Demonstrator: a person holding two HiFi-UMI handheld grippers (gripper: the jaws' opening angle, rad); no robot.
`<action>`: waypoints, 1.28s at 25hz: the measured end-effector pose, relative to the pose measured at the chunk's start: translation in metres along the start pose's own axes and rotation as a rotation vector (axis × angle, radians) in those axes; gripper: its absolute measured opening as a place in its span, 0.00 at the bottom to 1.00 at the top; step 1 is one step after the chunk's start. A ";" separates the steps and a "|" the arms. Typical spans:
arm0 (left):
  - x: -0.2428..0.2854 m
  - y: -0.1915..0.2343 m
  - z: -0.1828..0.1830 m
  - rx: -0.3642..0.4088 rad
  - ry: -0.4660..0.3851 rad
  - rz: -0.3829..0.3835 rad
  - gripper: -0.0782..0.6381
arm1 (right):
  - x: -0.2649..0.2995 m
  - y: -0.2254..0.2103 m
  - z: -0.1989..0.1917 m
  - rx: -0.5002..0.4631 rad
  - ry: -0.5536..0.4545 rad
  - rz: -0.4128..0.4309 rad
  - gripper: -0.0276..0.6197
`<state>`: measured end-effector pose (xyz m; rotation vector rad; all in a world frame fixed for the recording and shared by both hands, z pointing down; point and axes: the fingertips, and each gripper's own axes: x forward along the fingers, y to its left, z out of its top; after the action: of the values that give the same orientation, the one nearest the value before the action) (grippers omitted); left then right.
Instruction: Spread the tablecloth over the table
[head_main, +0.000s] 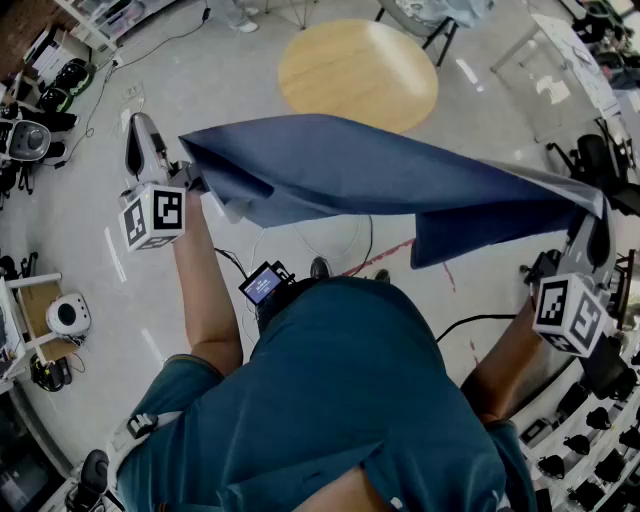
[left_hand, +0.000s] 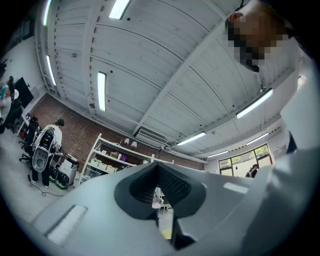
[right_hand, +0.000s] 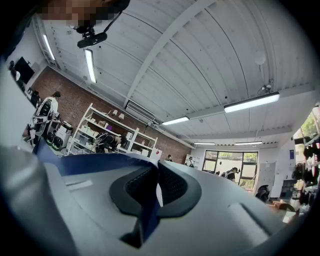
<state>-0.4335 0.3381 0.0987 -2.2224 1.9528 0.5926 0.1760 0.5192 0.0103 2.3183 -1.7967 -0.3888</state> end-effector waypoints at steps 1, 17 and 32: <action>0.004 0.000 -0.001 -0.004 -0.006 -0.004 0.11 | 0.001 0.000 0.000 -0.001 -0.003 -0.005 0.06; 0.013 0.009 -0.018 -0.021 -0.004 0.005 0.11 | 0.019 0.004 0.001 -0.017 -0.006 0.000 0.06; 0.052 0.046 -0.028 -0.066 -0.022 -0.016 0.11 | 0.051 0.036 0.034 -0.031 -0.051 -0.026 0.06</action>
<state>-0.4679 0.2735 0.1130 -2.2577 1.9299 0.6870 0.1441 0.4613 -0.0156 2.3334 -1.7721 -0.4803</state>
